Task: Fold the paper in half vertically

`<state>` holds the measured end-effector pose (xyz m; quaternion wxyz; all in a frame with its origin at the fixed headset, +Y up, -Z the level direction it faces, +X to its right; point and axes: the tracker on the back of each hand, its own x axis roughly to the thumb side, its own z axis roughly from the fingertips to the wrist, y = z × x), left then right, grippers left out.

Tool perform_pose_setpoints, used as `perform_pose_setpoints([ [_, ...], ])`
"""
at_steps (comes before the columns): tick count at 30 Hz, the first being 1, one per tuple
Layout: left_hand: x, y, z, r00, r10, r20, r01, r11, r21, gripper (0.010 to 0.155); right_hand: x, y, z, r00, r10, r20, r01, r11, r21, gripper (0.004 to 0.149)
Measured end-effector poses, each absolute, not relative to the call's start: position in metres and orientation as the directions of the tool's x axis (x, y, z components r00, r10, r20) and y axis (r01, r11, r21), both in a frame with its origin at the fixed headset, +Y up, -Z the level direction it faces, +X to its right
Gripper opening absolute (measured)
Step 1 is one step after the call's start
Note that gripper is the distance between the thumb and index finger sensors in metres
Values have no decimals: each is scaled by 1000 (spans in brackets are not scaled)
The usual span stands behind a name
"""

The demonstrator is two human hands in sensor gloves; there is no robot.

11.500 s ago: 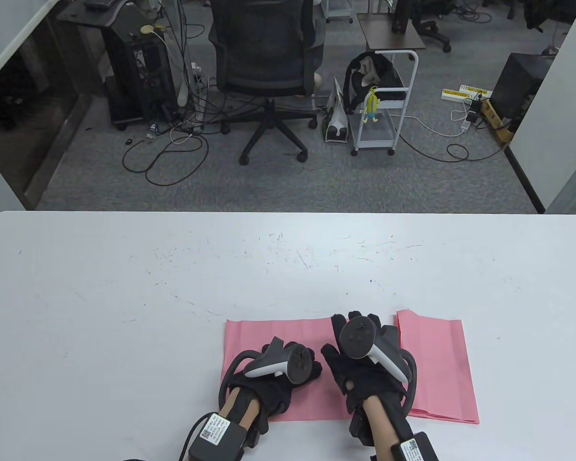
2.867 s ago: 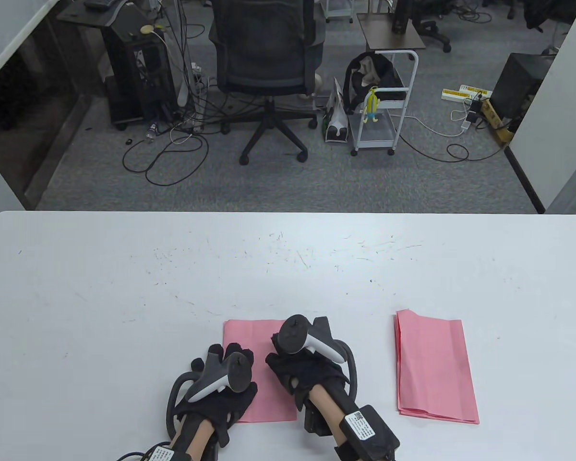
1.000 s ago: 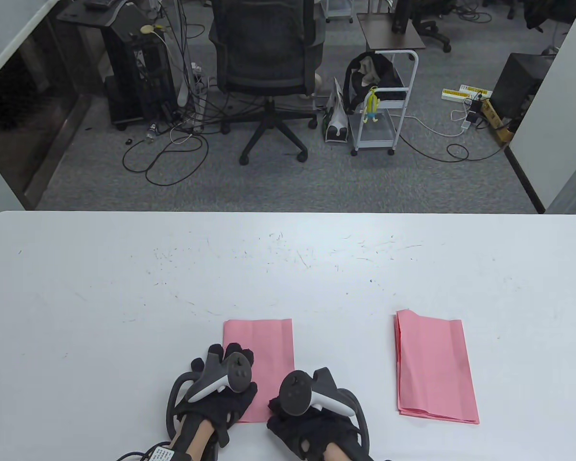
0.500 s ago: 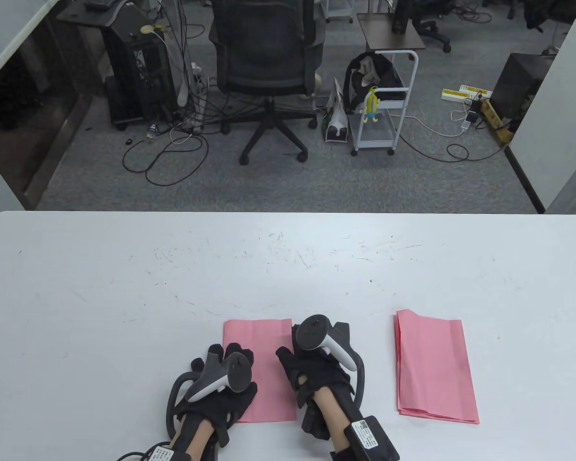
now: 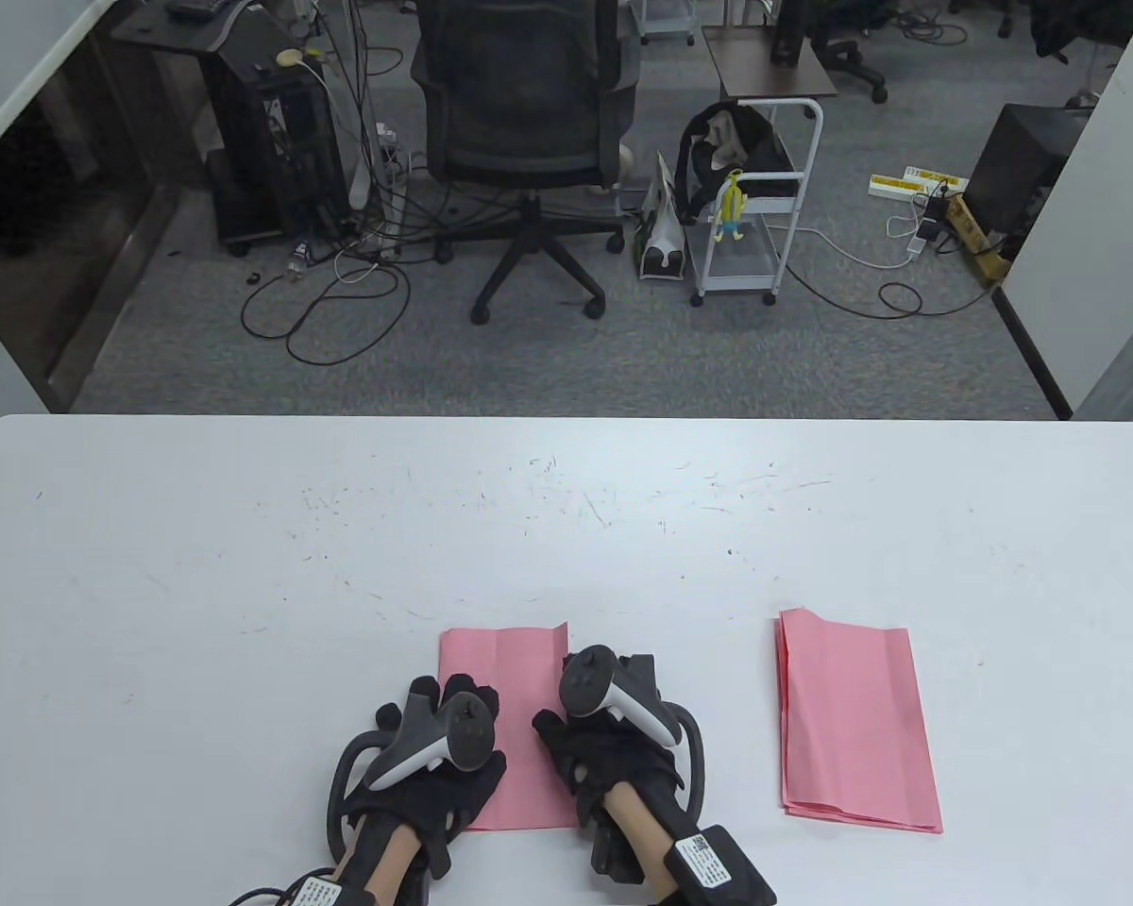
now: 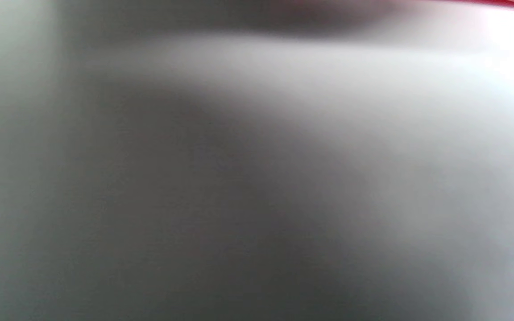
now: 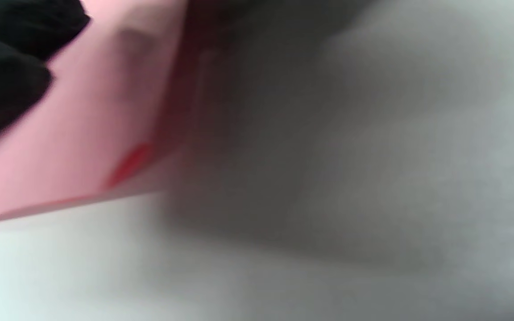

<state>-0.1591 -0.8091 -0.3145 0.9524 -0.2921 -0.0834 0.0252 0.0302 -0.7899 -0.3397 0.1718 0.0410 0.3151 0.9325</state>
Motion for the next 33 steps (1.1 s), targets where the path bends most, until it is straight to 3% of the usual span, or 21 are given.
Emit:
perform_pose_setpoints([
  [4, -159, -809, -314, 985, 96, 145, 2, 828, -560, 76, 18, -776, -332, -937, 347, 47, -255, -768, 587, 72],
  [8, -159, -809, -314, 985, 95, 145, 2, 829, -560, 76, 14, -768, -329, -892, 450, 52, -332, -727, 601, 73],
  [14, -159, -809, -315, 985, 97, 144, 1, 828, -560, 76, 36, -776, -336, -768, 620, -160, -580, -567, 585, 69],
  [18, -159, -809, -315, 985, 97, 143, 0, 828, -561, 76, 45, -786, -340, -765, 602, -228, -610, -564, 556, 65],
  [28, -159, -804, -316, 988, 74, 137, 13, 835, -551, 76, 42, -786, -336, -790, 578, -204, -588, -619, 522, 64],
  [33, -151, -775, -315, 988, 67, 141, 6, 886, -464, 76, 44, -787, -335, -777, 594, -211, -603, -605, 520, 64],
])
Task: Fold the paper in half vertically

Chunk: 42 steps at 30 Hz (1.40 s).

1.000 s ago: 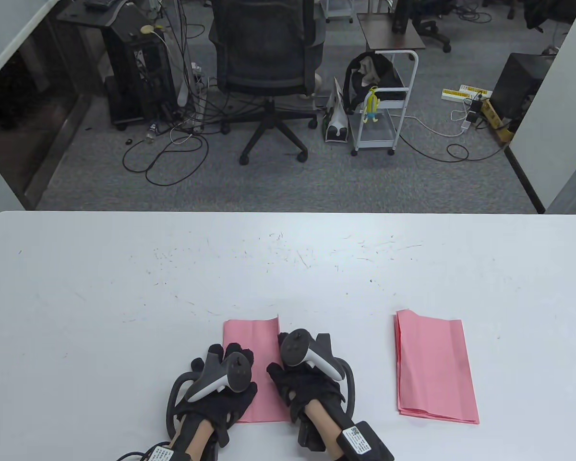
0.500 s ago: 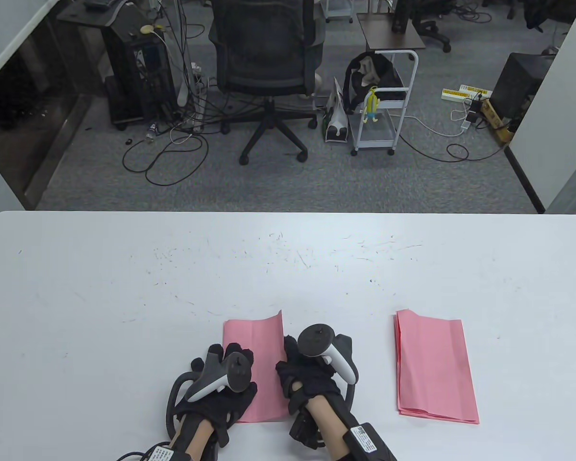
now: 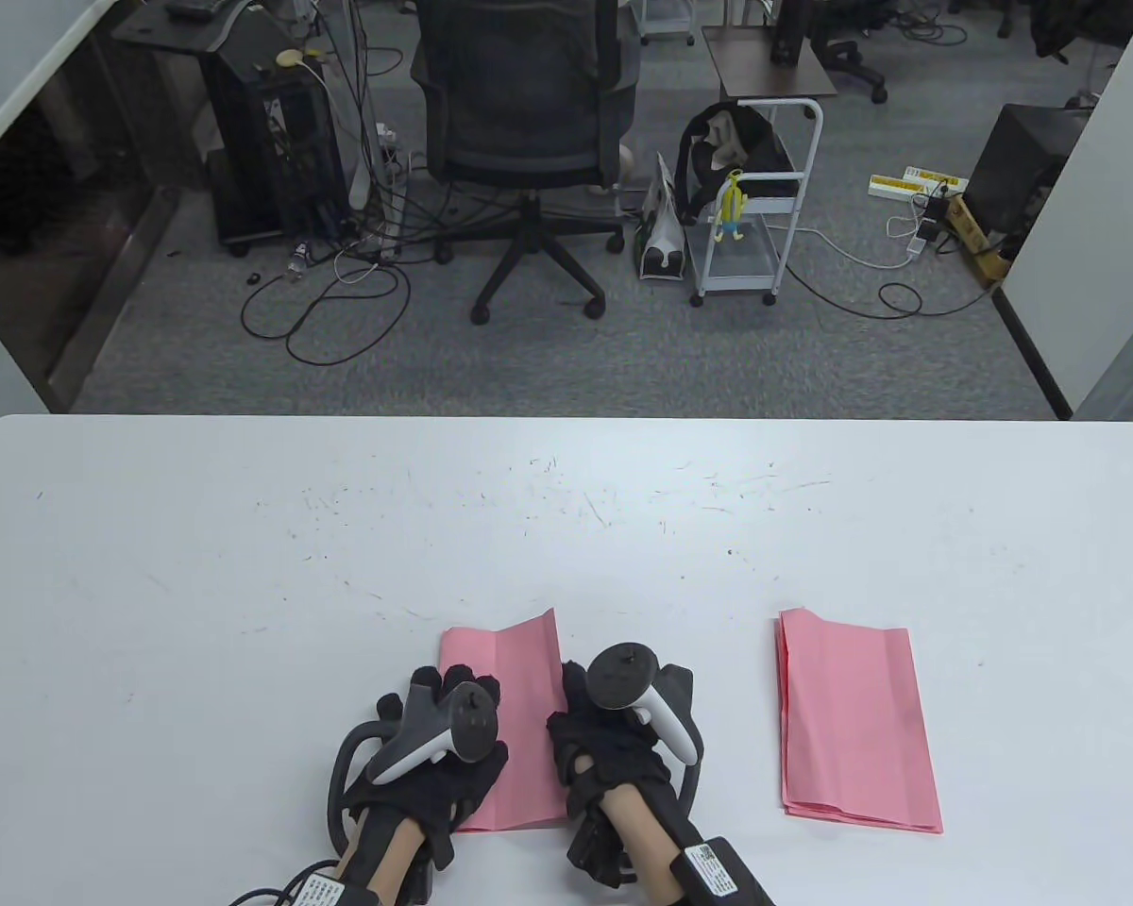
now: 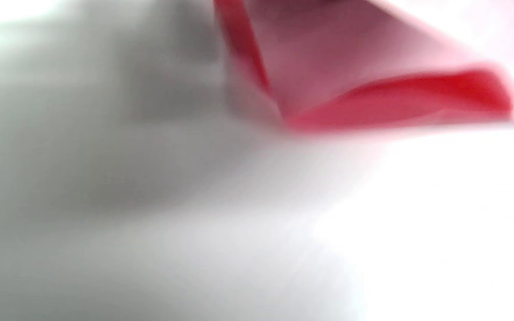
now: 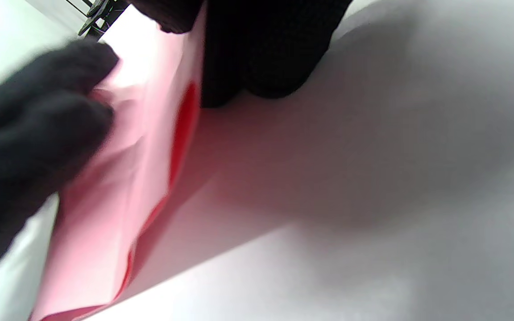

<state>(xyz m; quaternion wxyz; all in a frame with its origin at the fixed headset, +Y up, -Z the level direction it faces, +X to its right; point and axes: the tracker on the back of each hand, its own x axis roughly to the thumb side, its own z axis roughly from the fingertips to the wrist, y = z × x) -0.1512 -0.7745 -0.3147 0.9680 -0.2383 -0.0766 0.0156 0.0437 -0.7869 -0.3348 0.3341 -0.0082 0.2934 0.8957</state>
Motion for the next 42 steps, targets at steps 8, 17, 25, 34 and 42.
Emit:
perform_pose_setpoints([
  [8, -123, -697, -300, 972, 154, 180, -100, 956, -276, 78, 46, -788, -334, -759, 613, -220, -622, -583, 522, 63],
  [17, -125, -680, -295, 967, 144, 211, -102, 975, -197, 78, 48, -790, -335, -729, 640, -243, -655, -549, 520, 61],
  [25, -133, -673, -294, 963, 161, 215, -123, 976, -179, 78, 96, -754, -337, -598, 753, -276, -789, -491, 371, 58],
  [34, -137, -672, -293, 961, 170, 217, -132, 975, -178, 78, 227, -676, -319, -646, 711, -278, -757, -643, 115, 56],
  [42, -135, -674, -294, 964, 156, 216, -116, 976, -185, 78, 314, -691, -299, -600, 667, -442, -759, -649, 51, 56],
])
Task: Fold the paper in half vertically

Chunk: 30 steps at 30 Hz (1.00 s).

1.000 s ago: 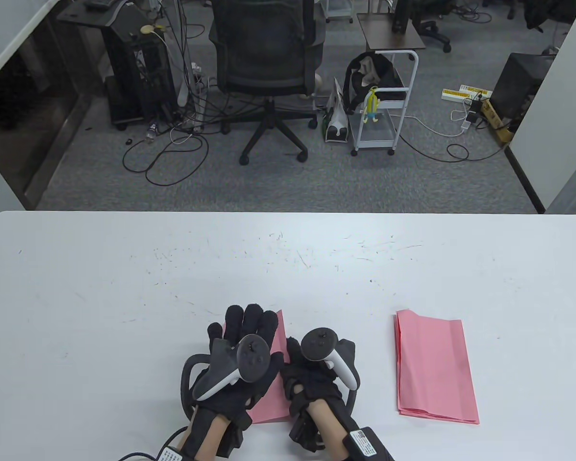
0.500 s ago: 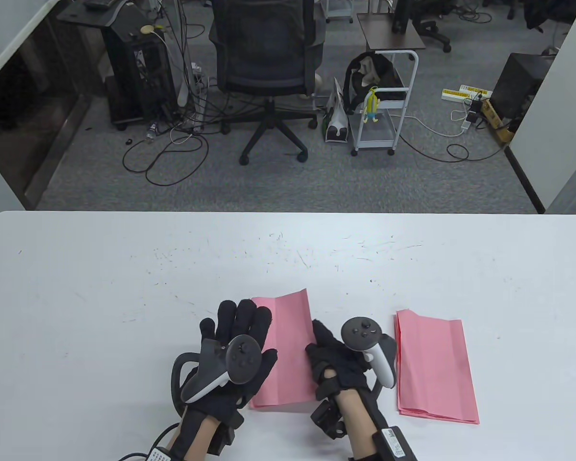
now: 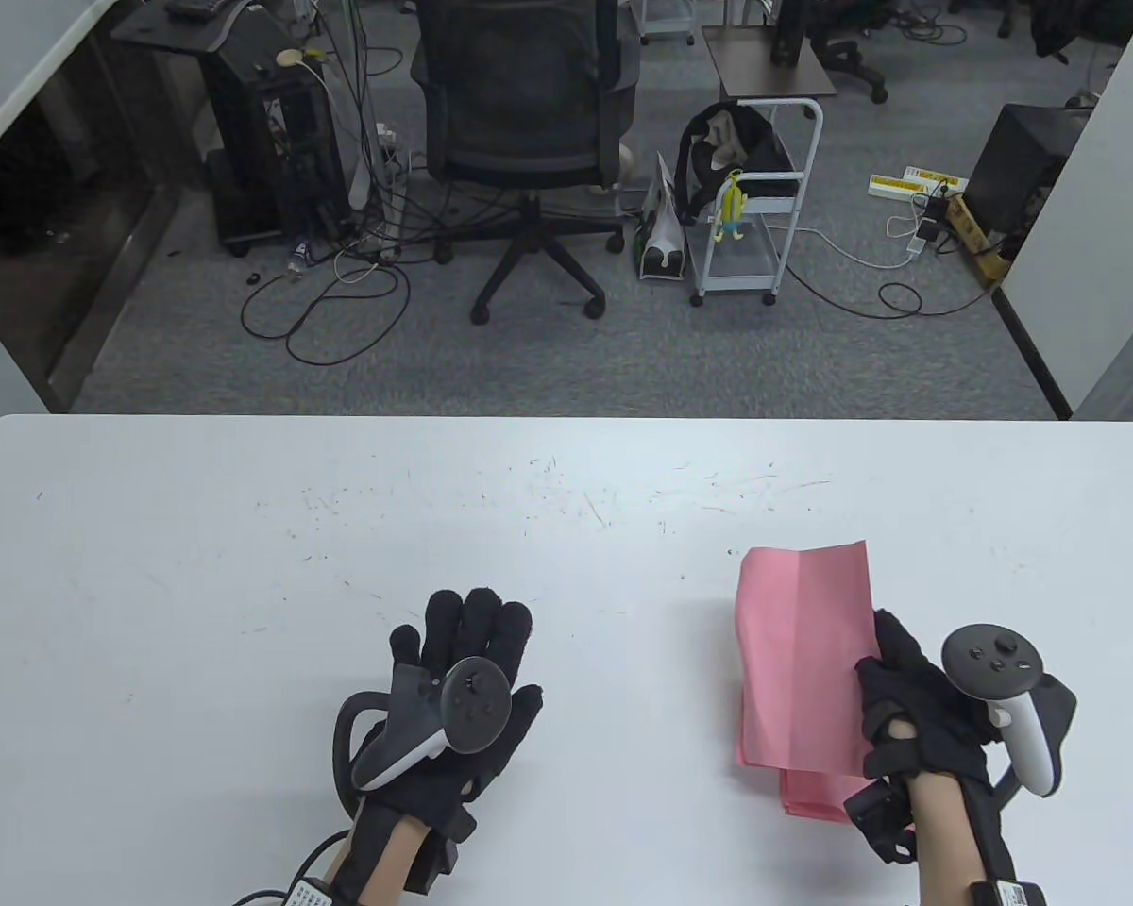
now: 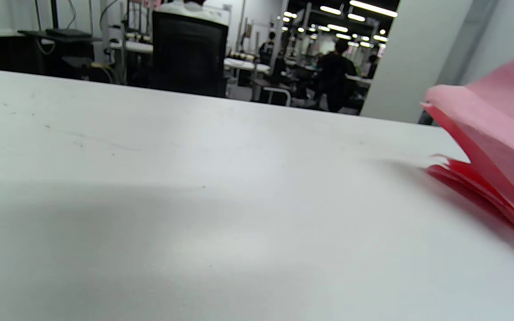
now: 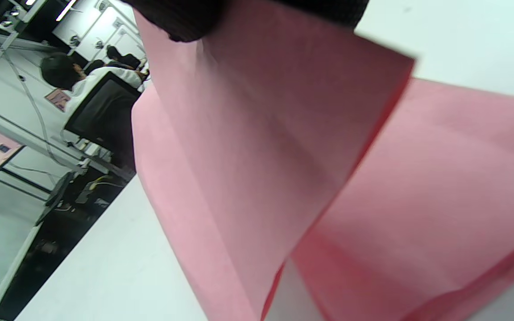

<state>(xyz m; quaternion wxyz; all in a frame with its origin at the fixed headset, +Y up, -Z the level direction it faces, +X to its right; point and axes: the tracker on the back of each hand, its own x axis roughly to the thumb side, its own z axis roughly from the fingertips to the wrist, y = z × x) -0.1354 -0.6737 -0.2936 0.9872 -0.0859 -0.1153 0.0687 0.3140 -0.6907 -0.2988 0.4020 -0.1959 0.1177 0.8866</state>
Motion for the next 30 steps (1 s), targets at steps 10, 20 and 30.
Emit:
perform_pose_setpoints([
  [10, -135, -676, -294, 964, 145, 221, -103, 976, -191, 78, 341, -743, -304, -620, 499, -605, -700, -700, 139, 60],
  [20, -137, -680, -295, 966, 141, 215, -96, 974, -207, 78, 334, -748, -309, -704, 259, -662, -501, -841, 203, 68],
  [30, -138, -680, -295, 965, 149, 215, -104, 972, -210, 78, 294, -710, -314, -780, 333, -529, -479, -862, 164, 70],
])
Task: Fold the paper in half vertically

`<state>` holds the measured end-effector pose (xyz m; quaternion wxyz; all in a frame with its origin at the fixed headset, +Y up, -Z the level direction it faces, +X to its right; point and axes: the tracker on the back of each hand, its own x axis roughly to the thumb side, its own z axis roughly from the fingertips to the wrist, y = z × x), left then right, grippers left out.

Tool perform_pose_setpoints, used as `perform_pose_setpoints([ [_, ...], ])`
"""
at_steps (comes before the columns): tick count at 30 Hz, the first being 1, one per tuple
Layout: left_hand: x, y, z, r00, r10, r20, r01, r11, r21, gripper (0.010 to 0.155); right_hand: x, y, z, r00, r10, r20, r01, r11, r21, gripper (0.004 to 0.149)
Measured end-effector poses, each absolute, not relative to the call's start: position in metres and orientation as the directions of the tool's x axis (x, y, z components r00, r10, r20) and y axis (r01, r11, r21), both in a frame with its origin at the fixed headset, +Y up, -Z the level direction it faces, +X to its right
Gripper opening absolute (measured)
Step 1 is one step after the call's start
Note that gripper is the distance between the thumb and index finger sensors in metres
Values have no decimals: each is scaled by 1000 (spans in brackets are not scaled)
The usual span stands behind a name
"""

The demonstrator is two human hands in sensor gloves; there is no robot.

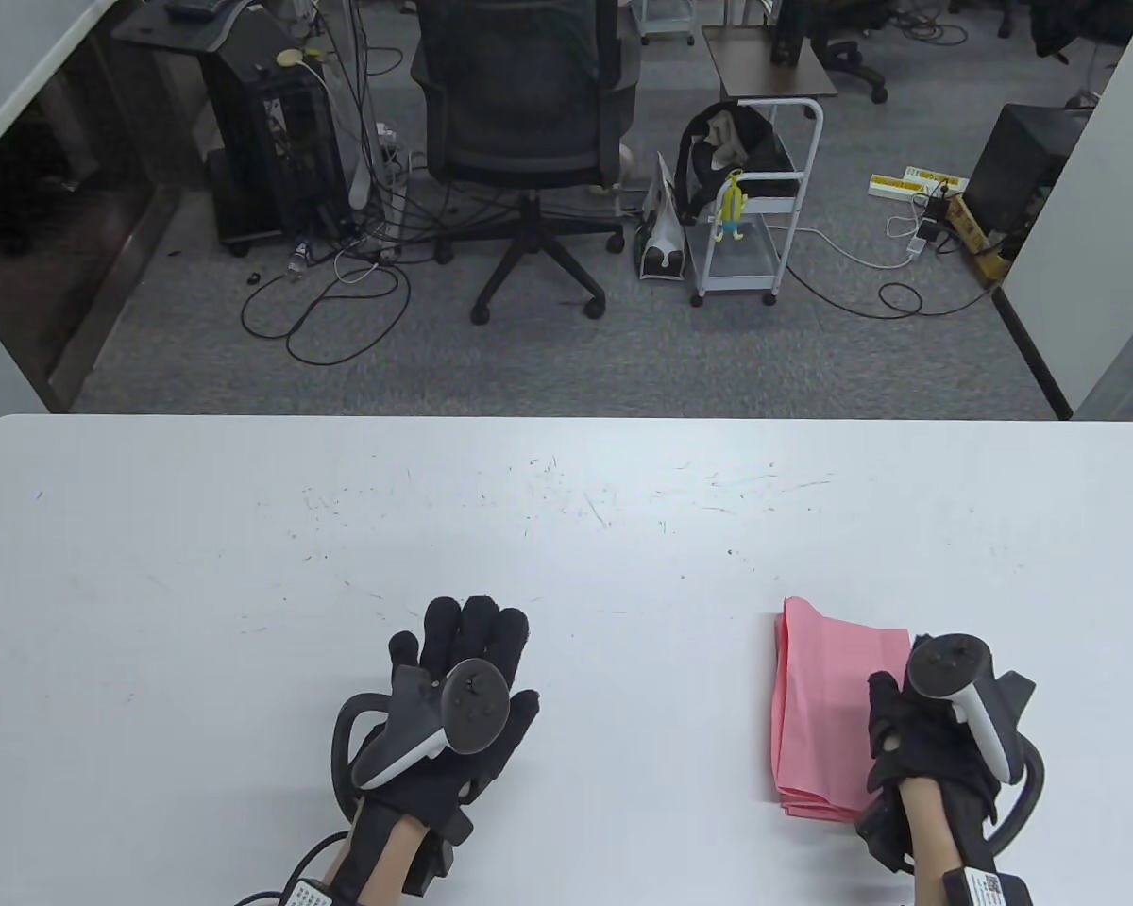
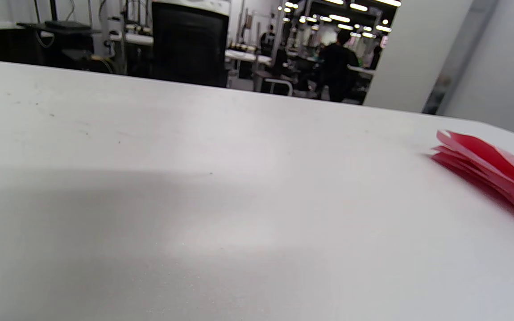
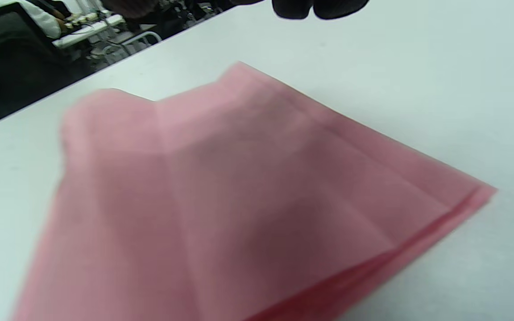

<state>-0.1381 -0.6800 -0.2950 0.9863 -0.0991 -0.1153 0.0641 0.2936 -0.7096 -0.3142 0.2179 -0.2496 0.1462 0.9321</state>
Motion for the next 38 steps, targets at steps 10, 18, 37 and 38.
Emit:
perform_pose_setpoints([
  [10, -138, -680, -295, 967, 142, 209, -101, 975, -197, 78, 164, -658, -322, -925, 314, -216, -352, -920, 171, 72],
  [18, -140, -681, -296, 971, 139, 196, -102, 976, -190, 78, 85, -669, -316, -975, 220, -31, -221, -949, 226, 75],
  [37, -139, -685, -298, 975, 113, 189, -75, 978, -196, 78, 75, -683, -314, -977, 211, 24, -198, -946, 258, 75],
  [38, -139, -685, -297, 975, 112, 191, -73, 977, -198, 78, 80, -685, -317, -976, 216, 5, -208, -943, 260, 74],
])
